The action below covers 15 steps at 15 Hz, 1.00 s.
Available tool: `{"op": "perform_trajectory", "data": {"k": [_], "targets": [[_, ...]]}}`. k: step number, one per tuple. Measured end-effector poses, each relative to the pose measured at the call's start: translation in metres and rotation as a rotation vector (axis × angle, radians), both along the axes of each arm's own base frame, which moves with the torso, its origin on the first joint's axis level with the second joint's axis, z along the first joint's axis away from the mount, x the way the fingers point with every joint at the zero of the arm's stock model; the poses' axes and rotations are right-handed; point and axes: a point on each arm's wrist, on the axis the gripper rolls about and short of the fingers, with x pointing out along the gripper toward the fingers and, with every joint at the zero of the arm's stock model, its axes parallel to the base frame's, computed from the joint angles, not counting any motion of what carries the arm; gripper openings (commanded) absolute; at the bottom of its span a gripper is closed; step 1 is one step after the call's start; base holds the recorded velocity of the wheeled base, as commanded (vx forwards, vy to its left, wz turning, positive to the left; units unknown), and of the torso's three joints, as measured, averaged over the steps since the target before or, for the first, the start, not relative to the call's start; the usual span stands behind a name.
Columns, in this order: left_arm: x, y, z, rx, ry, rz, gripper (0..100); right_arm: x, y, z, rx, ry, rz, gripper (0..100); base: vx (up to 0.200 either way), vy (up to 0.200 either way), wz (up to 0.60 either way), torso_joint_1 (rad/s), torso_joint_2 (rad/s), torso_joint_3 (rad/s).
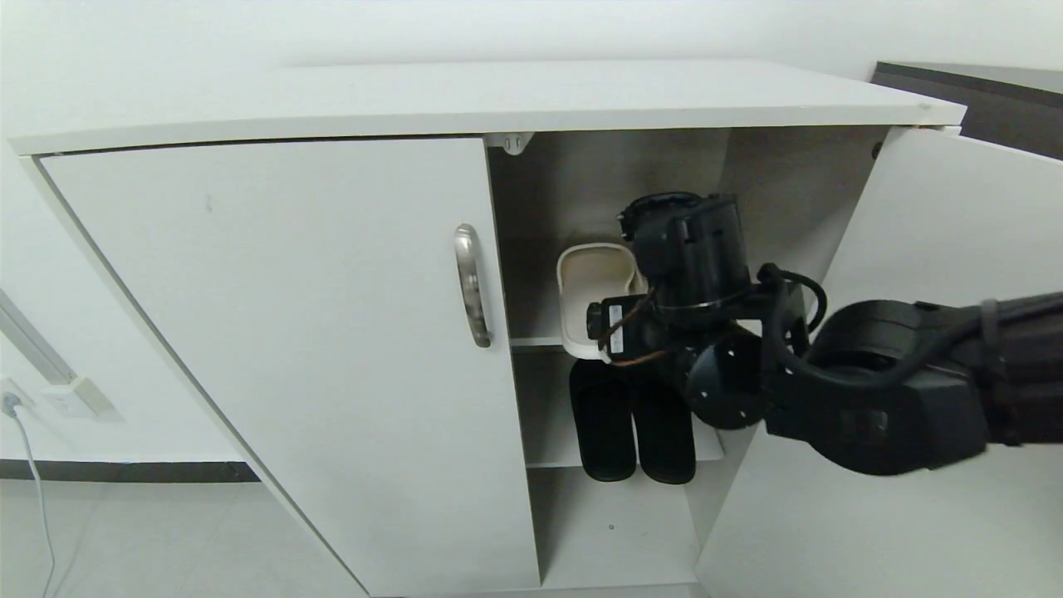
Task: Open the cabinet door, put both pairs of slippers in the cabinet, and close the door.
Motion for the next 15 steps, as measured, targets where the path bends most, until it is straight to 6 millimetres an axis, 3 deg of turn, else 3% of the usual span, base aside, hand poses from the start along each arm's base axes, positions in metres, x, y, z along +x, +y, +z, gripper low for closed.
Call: {"op": "perform_trajectory", "data": {"k": [6,7,15], "targets": [[0.000,0.000,0.000,0.002,0.000,-0.001,0,-0.072,-0.050,-0.023,0.048,0.014,0.222,100,0.000,0.000,0.00,0.000,0.00,0.000],[0.000,0.000,0.000,0.004,0.000,-0.002,0,-0.079,-0.053,-0.022,0.053,0.010,0.245,0,0.000,0.000,0.00,0.000,0.00,0.000],[0.000,0.000,0.000,0.005,0.000,-0.001,0,-0.089,-0.057,-0.020,0.060,0.006,0.268,0,0.000,0.000,0.00,0.000,0.00,0.000]]}}
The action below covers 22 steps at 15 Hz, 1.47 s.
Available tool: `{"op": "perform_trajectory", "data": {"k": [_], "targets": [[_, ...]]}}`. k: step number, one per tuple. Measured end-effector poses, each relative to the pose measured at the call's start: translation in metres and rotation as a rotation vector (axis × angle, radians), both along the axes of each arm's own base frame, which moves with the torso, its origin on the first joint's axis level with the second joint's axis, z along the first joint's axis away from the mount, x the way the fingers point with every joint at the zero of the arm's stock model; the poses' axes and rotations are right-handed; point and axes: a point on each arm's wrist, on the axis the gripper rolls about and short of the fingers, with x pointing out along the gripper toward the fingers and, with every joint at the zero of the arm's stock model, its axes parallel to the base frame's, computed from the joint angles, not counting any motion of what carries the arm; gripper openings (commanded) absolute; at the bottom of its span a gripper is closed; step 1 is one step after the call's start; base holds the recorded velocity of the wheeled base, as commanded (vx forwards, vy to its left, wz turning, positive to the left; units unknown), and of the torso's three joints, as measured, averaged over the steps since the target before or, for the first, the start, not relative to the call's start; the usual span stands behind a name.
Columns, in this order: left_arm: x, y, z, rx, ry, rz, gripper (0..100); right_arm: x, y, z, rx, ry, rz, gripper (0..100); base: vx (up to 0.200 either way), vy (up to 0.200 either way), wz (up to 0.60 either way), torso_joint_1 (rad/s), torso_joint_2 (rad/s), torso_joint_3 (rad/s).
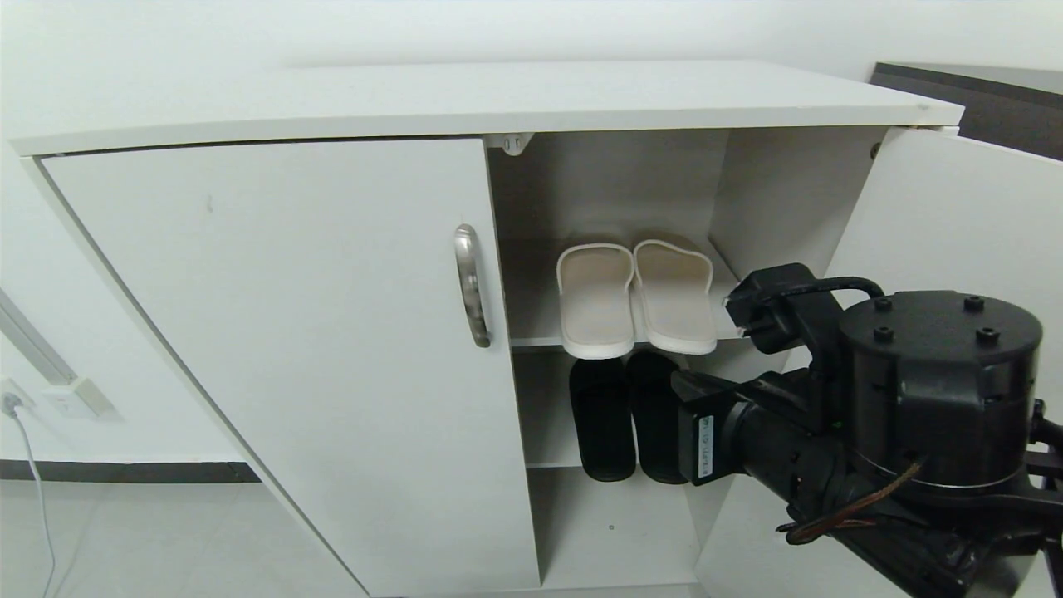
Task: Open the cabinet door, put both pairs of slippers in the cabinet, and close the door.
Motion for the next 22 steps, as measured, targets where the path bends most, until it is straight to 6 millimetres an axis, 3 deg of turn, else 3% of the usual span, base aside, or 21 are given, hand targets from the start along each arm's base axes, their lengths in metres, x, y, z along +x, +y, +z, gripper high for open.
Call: {"op": "perform_trajectory", "data": {"k": [3,22], "targets": [[0.000,0.000,0.000,0.000,0.000,0.000,0,0.000,0.000,-0.001,-0.005,0.003,0.000,0,0.000,0.000,0.00,0.000,0.00,0.000],[0.000,0.000,0.000,0.000,0.000,-0.001,0,0.008,0.010,-0.023,-0.032,0.021,-0.006,0,-0.189,0.000,0.00,0.002,0.00,0.003]]}}
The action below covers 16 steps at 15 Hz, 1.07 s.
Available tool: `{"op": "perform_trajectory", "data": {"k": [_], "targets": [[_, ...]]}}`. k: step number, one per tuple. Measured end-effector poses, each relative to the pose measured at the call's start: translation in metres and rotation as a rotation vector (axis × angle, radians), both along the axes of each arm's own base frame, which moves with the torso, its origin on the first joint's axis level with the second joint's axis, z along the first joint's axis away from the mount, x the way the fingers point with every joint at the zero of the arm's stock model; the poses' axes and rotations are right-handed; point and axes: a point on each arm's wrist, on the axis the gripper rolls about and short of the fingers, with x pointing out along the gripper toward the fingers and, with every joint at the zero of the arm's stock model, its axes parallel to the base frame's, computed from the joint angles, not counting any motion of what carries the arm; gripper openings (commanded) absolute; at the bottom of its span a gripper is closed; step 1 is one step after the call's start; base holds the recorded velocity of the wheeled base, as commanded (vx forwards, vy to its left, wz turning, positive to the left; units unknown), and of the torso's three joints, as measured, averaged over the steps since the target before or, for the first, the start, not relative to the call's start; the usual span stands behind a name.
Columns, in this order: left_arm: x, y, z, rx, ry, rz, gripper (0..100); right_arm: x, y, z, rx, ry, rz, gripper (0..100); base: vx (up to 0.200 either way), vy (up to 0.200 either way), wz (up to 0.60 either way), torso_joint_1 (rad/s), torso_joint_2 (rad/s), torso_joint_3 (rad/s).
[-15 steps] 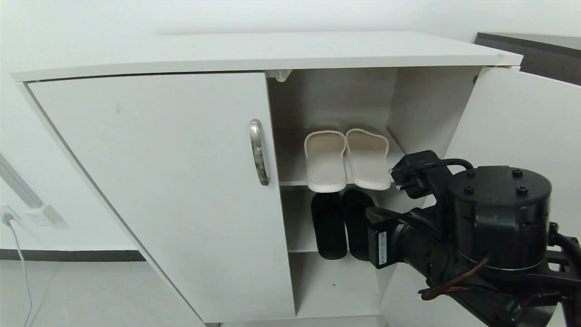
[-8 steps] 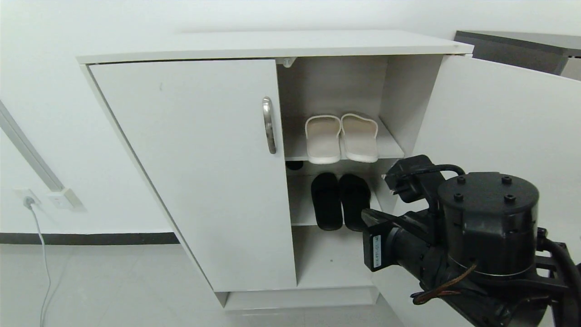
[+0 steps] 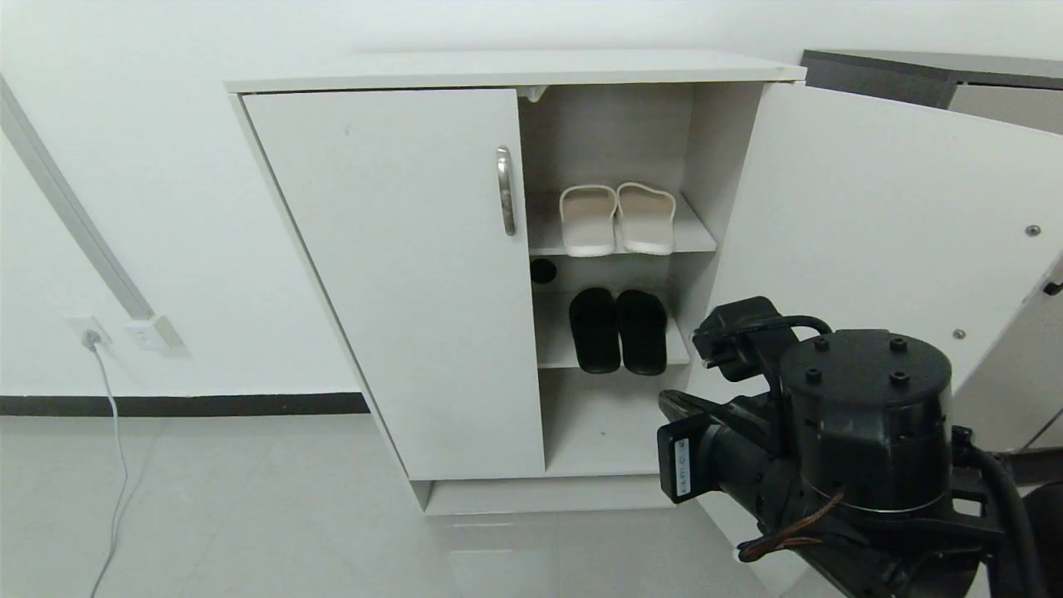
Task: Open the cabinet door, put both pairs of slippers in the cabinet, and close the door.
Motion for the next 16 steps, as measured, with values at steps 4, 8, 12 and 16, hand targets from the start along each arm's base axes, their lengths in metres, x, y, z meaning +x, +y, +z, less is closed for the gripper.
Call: {"op": "perform_trajectory", "data": {"k": [4,8,12,16], "targets": [[0.0000,0.0000,0.0000,0.000,0.000,0.001,0,0.0033,-0.0011,-0.0036,-0.012,0.006,-0.009,0,0.000,0.000,0.00,0.000,0.00,0.000],[0.0000,0.0001,0.0000,-0.001,0.000,0.001,0,0.0042,-0.0011,-0.0073,-0.024,0.013,-0.012,0,0.000,0.000,0.00,0.000,0.00,0.000],[0.0000,0.0000,0.0000,-0.001,0.000,0.001,0,0.0040,-0.0014,-0.0088,-0.029,0.016,-0.012,0,0.000,0.000,0.00,0.000,0.00,0.000],[0.0000,0.0000,0.0000,-0.001,0.000,0.001,0,0.0040,-0.0019,-0.0100,-0.037,0.017,-0.013,0,0.000,0.000,0.00,0.000,0.00,0.000]]}}
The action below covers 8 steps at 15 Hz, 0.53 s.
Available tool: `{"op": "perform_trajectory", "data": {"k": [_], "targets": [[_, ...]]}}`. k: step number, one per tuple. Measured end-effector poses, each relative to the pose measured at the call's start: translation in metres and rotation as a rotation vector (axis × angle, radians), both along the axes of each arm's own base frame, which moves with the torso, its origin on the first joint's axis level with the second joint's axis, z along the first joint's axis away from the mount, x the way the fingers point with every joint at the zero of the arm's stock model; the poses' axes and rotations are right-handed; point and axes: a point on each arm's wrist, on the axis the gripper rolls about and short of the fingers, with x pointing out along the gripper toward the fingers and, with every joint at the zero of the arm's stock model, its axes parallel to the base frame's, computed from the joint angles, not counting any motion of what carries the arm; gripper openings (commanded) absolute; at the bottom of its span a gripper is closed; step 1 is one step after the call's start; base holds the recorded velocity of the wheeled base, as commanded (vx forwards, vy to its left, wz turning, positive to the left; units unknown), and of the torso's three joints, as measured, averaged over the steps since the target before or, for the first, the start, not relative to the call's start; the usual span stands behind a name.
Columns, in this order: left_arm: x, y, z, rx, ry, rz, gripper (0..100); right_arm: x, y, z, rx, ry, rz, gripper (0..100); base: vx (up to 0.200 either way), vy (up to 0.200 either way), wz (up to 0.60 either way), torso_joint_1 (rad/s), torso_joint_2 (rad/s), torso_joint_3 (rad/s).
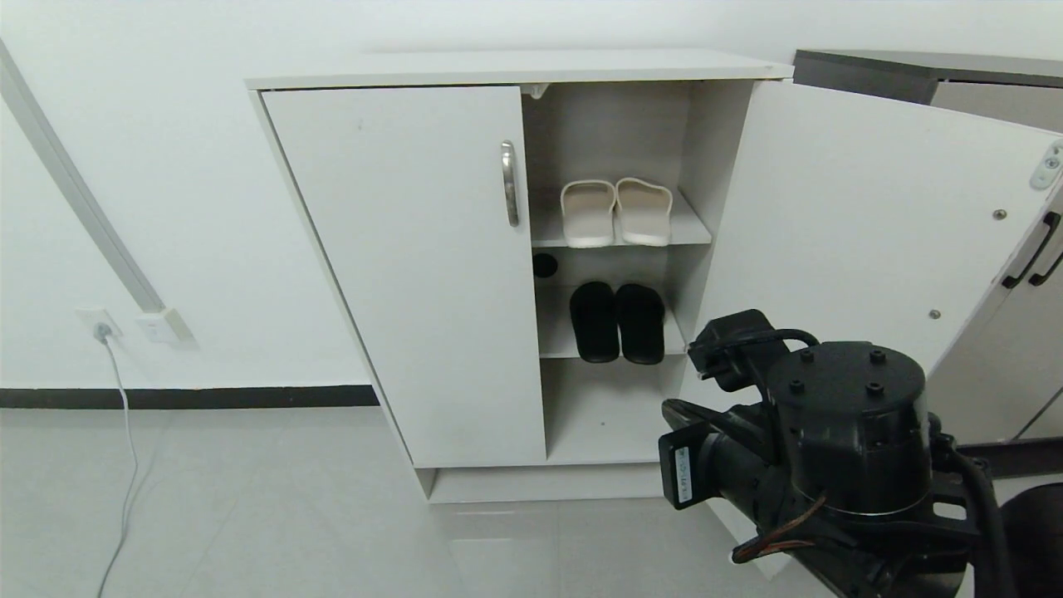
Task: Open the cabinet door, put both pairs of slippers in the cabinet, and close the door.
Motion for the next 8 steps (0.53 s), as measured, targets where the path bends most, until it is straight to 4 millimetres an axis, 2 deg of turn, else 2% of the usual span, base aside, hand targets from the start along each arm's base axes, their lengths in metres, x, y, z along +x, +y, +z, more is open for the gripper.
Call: {"op": "perform_trajectory", "data": {"k": [5,8], "targets": [[0.0000,0.0000,0.0000,0.000,0.000,0.000,0,-0.0009,-0.0011,-0.0027,-0.011,0.005,0.001,0,0.000,0.000,0.00,0.000,0.00,0.000],[0.0000,0.0000,0.0005,0.000,-0.003,0.000,0,-0.0013,-0.0013,-0.0029,-0.011,0.005,0.001,0,0.000,0.000,0.00,-0.007,-0.17,-0.279]]}}
